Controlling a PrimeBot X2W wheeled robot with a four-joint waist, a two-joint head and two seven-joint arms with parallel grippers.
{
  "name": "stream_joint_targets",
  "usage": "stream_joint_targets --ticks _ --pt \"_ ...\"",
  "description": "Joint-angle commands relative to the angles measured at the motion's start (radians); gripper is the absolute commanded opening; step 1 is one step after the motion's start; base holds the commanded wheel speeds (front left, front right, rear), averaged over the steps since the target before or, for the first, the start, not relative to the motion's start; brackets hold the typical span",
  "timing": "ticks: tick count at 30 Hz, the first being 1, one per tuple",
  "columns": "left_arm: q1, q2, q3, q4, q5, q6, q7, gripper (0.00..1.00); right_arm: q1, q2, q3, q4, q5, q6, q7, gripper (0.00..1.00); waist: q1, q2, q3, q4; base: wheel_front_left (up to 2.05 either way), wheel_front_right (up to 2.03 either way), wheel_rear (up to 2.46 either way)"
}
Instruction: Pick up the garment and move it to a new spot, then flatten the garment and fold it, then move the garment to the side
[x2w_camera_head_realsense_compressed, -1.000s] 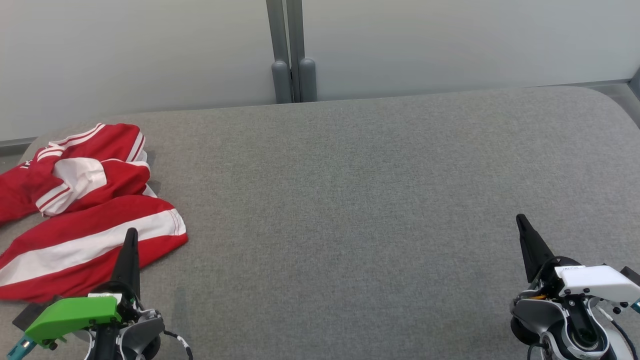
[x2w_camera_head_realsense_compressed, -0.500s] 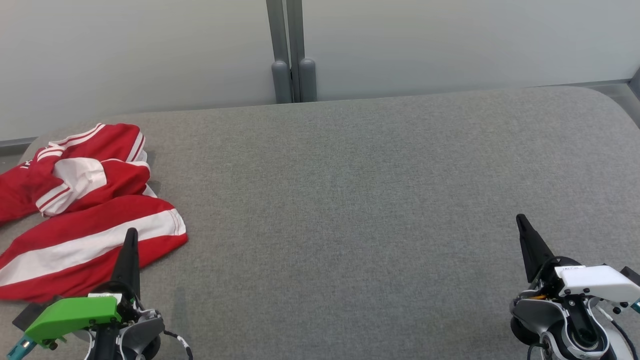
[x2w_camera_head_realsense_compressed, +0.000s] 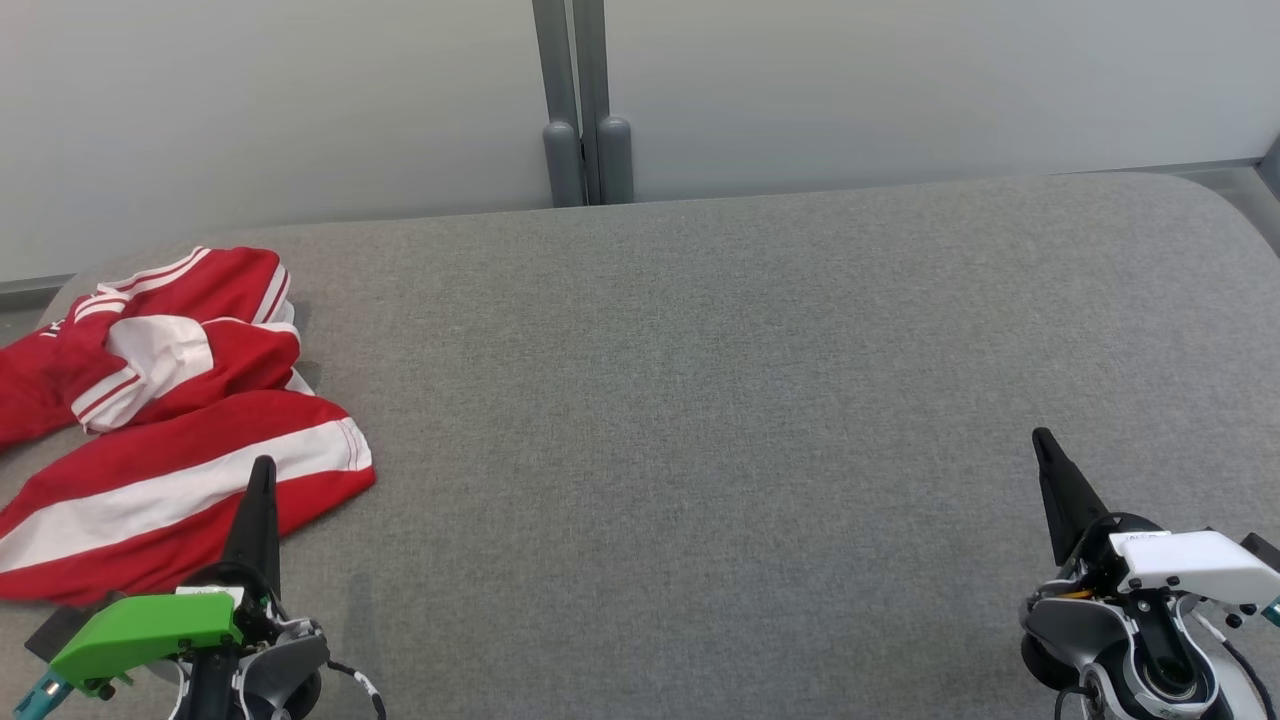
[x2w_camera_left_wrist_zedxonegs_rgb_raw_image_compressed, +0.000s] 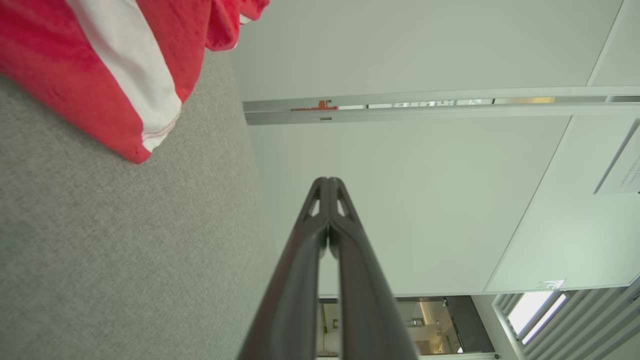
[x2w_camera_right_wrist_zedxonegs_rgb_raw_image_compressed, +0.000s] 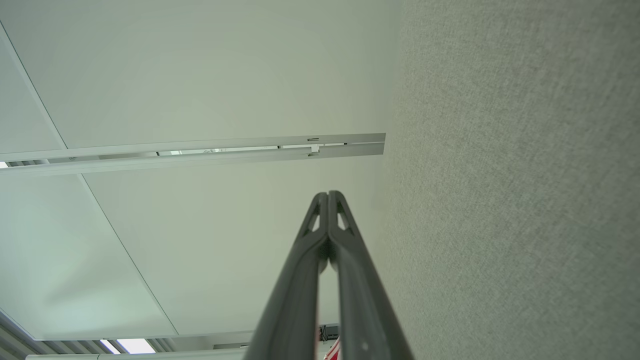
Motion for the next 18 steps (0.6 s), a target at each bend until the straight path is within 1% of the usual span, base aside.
stream_joint_targets --ticks 1,8,9,12,18 --pt "0.0 0.002 0.0 0.002 0.008 -0.004 0.001 0.0 0.003 -0.002 0.0 0.002 -0.005 0.001 0.001 0.0 0.0 0.0 0.0 0.0 0.0 0.0 0.0" --pt "0.0 0.002 0.0 0.002 0.008 -0.004 0.001 0.0 0.003 -0.002 0.0 0.002 -0.005 0.001 0.001 0.0 0.0 0.0 0.0 0.0 0.0 0.0 0.0" --pt "0.0 0.0 0.0 0.001 0.0 0.0 0.0 1.0 0.0 0.0 0.001 0.001 0.0 0.0 0.0 1.0 0.0 0.0 0.0 0.0 0.0 0.0 0.0" --pt "0.007 -0.004 -0.002 0.026 0.0 0.0 -0.002 1.0 0.01 0.006 0.003 0.024 0.0 0.0 -0.001 1.0 0.0 0.0 0.0 0.0 0.0 0.0 0.0" --pt "0.007 -0.003 -0.02 0.007 0.008 0.0 -0.032 1.0 0.007 0.005 0.034 -0.004 -0.015 0.0 -0.029 1.0 0.0 0.0 0.001 0.001 0.0 0.0 0.0"
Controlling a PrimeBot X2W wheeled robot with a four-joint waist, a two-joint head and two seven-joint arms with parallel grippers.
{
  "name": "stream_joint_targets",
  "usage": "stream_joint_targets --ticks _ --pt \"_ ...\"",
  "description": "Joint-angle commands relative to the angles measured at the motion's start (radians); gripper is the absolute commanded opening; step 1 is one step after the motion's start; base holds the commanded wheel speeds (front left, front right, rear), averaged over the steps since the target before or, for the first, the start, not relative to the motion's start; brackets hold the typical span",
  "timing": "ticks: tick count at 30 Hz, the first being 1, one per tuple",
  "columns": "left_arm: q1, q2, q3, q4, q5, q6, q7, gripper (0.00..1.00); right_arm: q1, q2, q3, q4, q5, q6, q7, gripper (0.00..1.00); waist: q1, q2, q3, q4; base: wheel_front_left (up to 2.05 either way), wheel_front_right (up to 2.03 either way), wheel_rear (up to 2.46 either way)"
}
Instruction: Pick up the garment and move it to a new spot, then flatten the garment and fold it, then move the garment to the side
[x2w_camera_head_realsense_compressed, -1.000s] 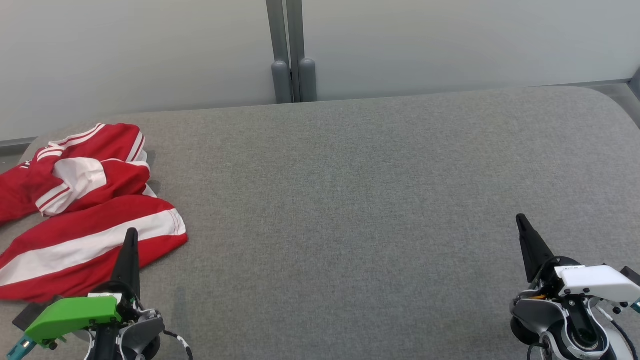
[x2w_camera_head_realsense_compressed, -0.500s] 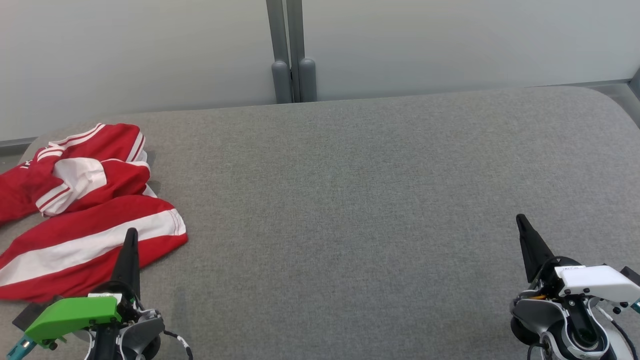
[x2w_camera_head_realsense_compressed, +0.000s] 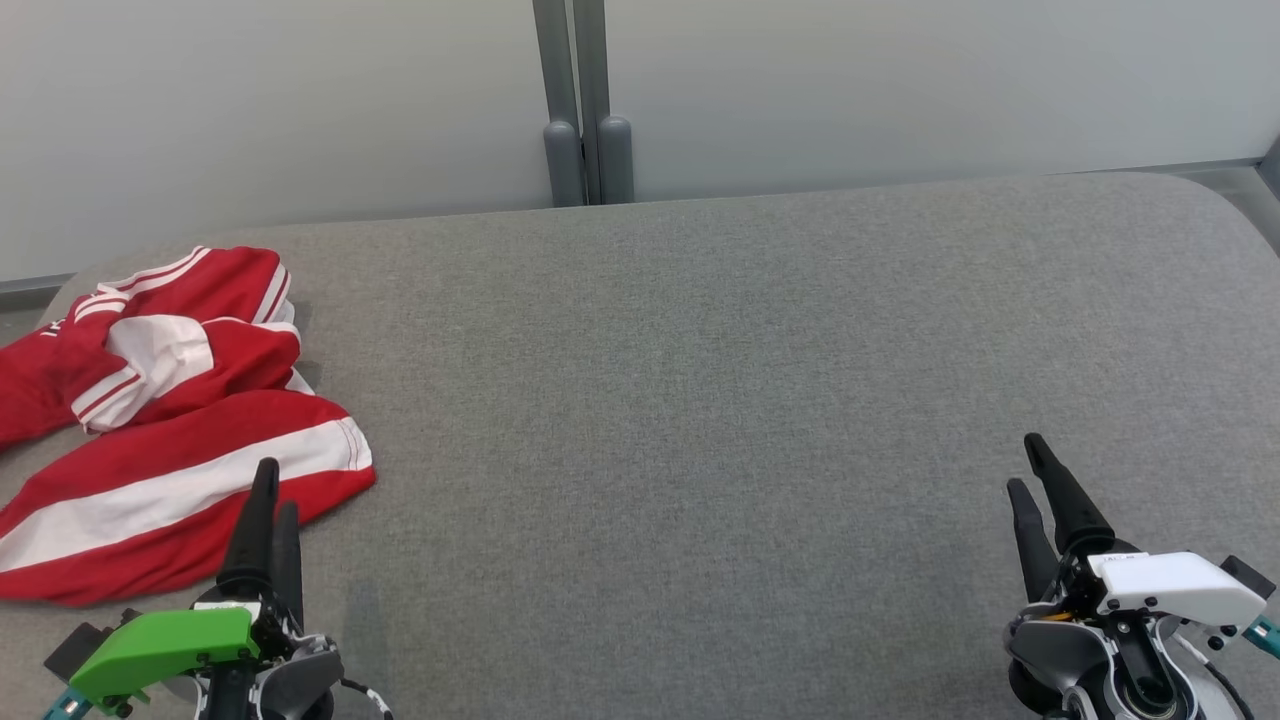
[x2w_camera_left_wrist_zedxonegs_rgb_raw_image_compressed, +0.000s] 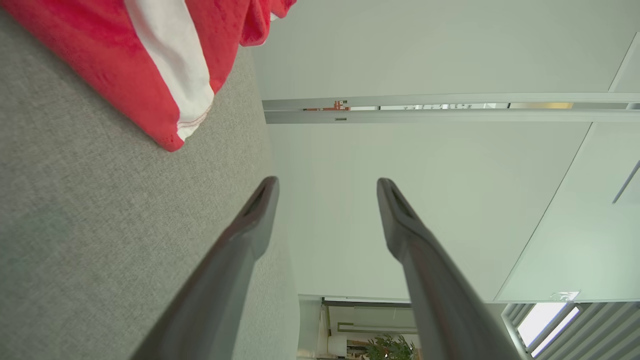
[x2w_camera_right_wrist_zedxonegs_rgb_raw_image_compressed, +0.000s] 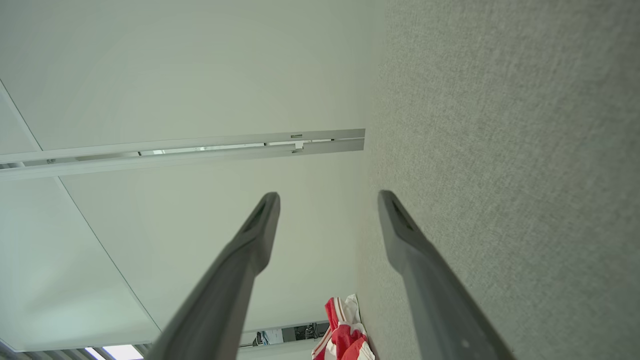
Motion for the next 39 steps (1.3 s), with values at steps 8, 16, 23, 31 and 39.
stream_joint_targets --ticks 8,16,23,31,39 --pt "-0.014 0.01 -0.024 -0.044 0.055 0.0 -0.046 1.0 -0.026 -0.014 0.046 -0.061 -0.049 0.0 -0.049 1.0 0.0 0.0 0.001 0.0 0.0 0.0 0.0" --pt "-0.019 0.012 -0.024 -0.061 0.201 0.0 -0.081 1.0 -0.032 -0.012 0.054 -0.093 -0.149 0.0 -0.083 1.0 0.0 0.0 0.002 0.001 0.0 0.0 0.0" --pt "-0.018 0.008 -0.018 -0.079 0.357 0.0 -0.109 1.0 -0.038 -0.011 0.073 -0.118 -0.261 0.0 -0.112 1.0 0.0 0.0 0.003 0.002 0.0 0.0 0.0" --pt "-0.014 0.008 -0.029 -0.099 0.545 0.001 -0.138 1.0 -0.043 -0.013 0.093 -0.134 -0.408 0.0 -0.141 1.0 0.0 0.0 0.004 0.003 0.0 0.0 0.0" --pt "-0.009 0.008 -0.059 -0.101 0.745 0.026 -0.166 1.0 -0.048 -0.022 0.111 -0.14 -0.594 0.0 -0.168 1.0 0.0 0.0 0.005 0.004 0.0 0.0 0.0"
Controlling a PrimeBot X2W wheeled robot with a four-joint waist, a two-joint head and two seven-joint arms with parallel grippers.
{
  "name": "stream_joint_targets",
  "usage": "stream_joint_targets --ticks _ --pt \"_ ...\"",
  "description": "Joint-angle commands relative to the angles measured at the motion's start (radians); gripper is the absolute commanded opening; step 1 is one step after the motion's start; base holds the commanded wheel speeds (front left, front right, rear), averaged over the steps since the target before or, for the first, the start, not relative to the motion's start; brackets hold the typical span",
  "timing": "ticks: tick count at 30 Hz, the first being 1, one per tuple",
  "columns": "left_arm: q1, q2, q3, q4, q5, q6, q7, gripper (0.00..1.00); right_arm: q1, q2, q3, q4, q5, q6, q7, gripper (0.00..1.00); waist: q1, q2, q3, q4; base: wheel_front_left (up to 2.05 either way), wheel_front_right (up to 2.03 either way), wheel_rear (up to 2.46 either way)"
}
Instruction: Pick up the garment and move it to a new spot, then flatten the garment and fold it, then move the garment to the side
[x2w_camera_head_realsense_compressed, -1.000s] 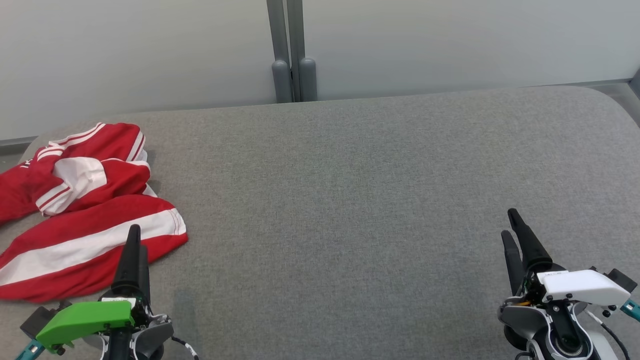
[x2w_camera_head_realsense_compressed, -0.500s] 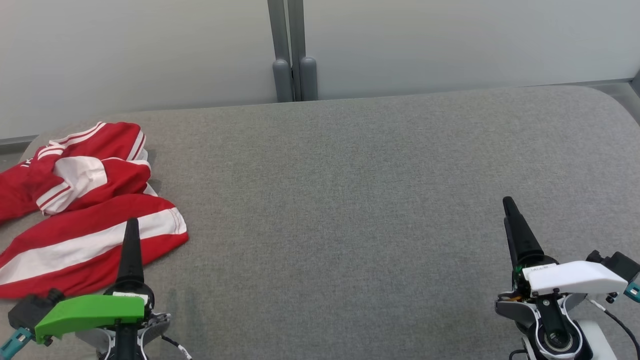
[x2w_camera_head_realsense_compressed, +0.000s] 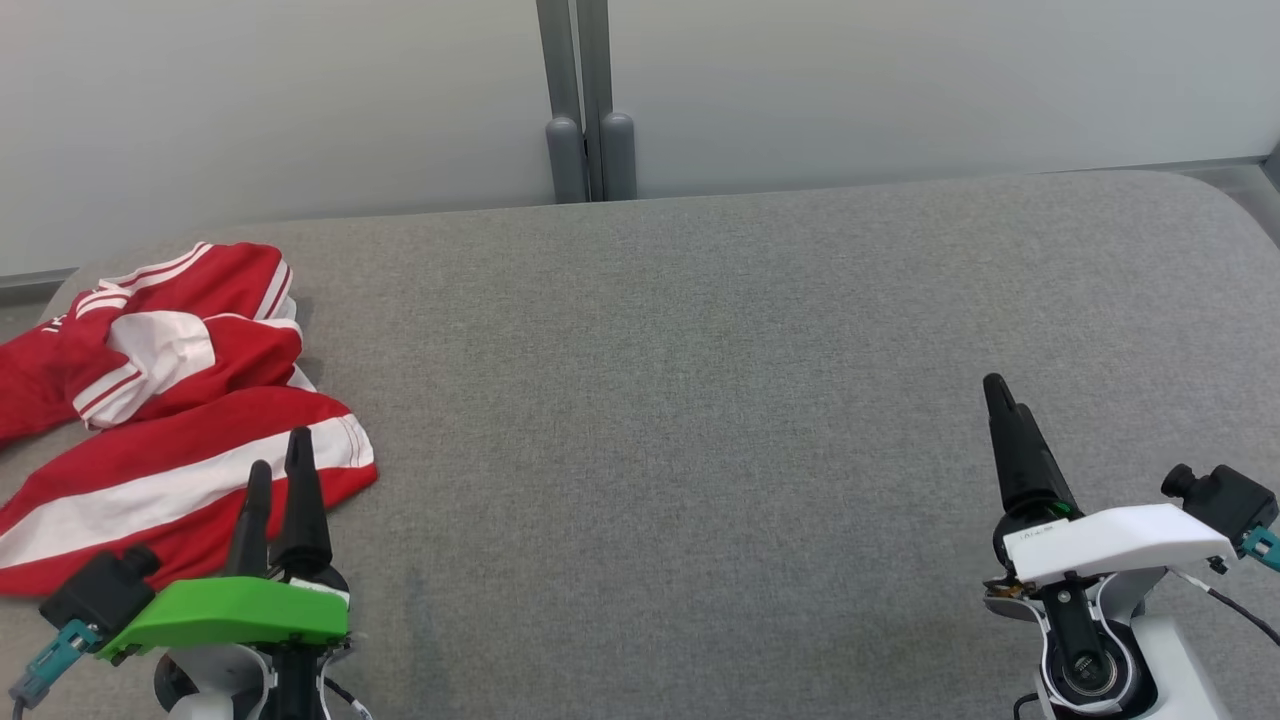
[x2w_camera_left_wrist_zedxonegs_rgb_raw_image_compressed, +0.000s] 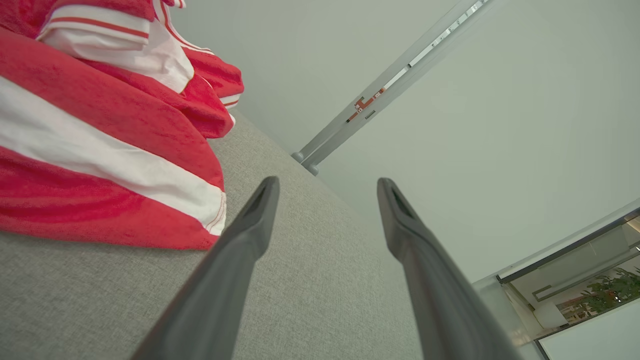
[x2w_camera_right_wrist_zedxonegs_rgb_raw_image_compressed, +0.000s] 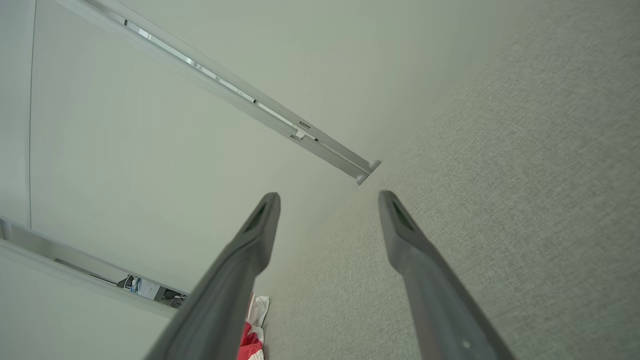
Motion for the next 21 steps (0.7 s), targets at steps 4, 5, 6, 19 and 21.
stream_joint_targets --ticks 4,5,6,19,21 --pt "-0.007 0.006 -0.014 -0.016 0.123 0.02 -0.02 1.0 -0.024 -0.012 0.019 -0.023 -0.124 0.0 -0.021 1.0 0.0 0.0 0.001 0.0 0.0 0.0 0.0" --pt "-0.007 0.006 -0.017 -0.015 0.138 0.023 -0.023 1.0 -0.025 -0.012 0.021 -0.025 -0.142 0.0 -0.024 1.0 0.0 0.0 0.001 0.0 0.0 0.0 0.0" --pt "-0.007 0.006 -0.02 -0.014 0.158 0.027 -0.026 1.0 -0.026 -0.013 0.022 -0.028 -0.17 0.0 -0.027 1.0 0.0 0.0 0.002 0.0 0.0 0.0 0.0" --pt "-0.009 0.008 -0.044 -0.012 0.311 0.04 -0.064 1.0 -0.027 -0.013 0.06 -0.03 -0.379 0.0 -0.065 1.0 0.0 0.0 0.001 0.002 0.0 0.0 0.0" --pt "-0.009 0.008 -0.048 -0.015 0.334 0.039 -0.069 1.0 -0.027 -0.014 0.065 -0.024 -0.403 0.0 -0.07 1.0 0.0 0.0 0.001 0.003 0.0 0.0 0.0"
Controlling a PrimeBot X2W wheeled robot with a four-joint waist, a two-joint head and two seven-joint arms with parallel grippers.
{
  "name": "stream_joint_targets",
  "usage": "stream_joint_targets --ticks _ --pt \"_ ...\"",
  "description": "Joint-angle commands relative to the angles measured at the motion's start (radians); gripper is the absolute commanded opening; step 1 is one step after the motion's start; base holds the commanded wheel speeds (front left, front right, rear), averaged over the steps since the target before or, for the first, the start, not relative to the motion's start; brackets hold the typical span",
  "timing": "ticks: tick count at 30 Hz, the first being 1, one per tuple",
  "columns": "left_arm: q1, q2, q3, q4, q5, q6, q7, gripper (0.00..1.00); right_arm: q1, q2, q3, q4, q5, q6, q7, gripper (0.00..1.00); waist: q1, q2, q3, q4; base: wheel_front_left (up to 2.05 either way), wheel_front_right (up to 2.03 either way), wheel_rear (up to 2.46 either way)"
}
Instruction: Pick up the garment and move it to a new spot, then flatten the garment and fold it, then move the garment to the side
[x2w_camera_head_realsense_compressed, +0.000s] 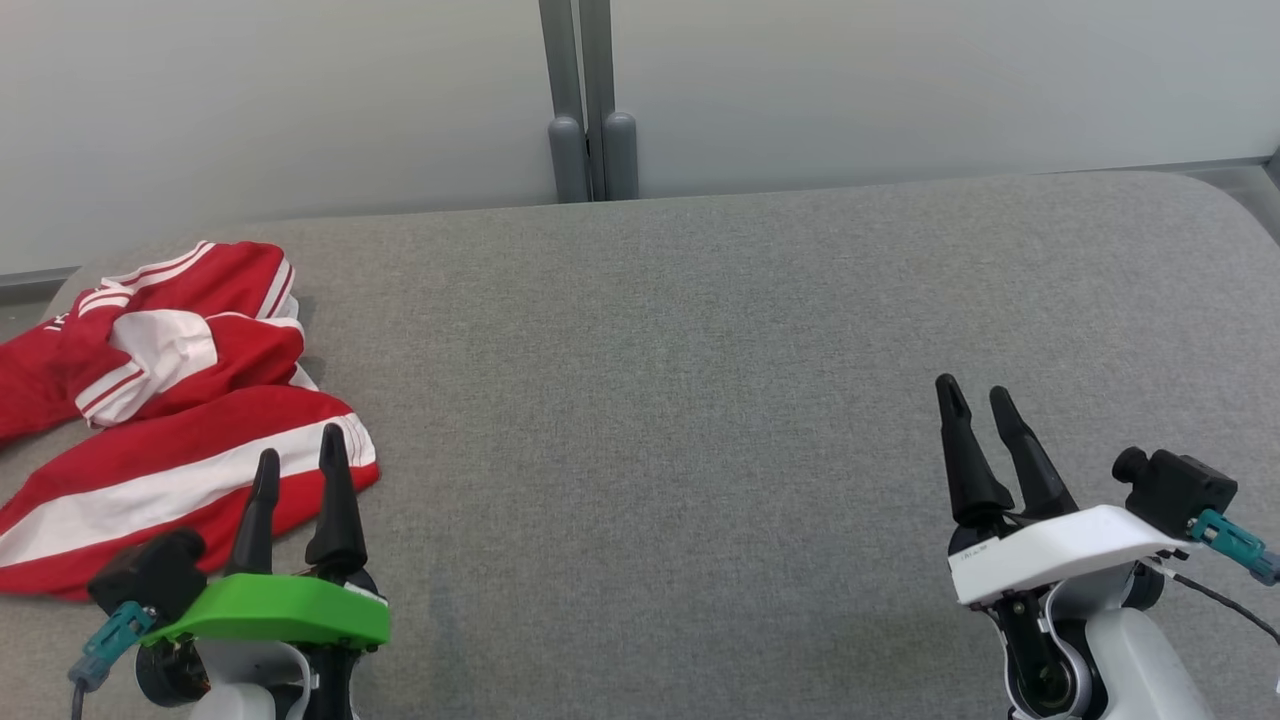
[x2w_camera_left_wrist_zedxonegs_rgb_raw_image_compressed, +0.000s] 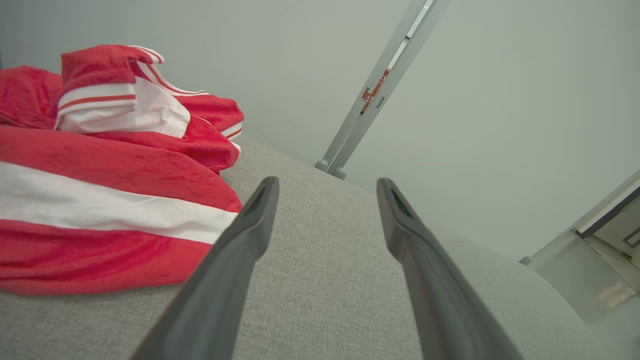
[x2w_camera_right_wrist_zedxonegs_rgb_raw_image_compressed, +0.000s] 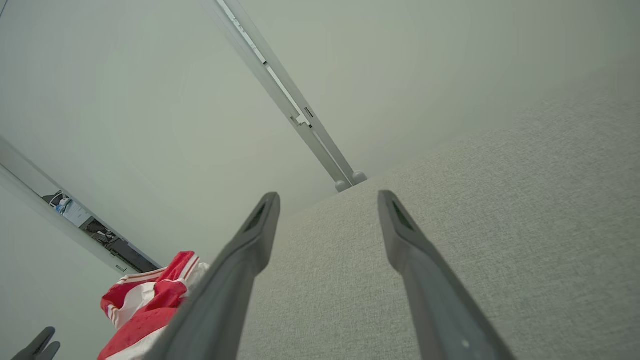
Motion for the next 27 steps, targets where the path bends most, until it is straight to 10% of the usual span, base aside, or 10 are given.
stream_joint_targets --ticks 1,27 --pt "-0.008 0.007 -0.003 -0.013 0.038 0.001 -0.009 1.0 -0.024 -0.009 0.004 -0.004 -0.032 0.0 -0.011 1.0 0.0 0.0 0.0 0.0 0.0 0.0 0.0" --pt "-0.007 0.009 -0.027 -0.009 0.27 0.017 -0.071 1.0 -0.034 -0.003 0.024 0.033 -0.265 0.0 -0.073 1.0 0.0 0.0 -0.003 0.004 0.0 0.0 0.0"
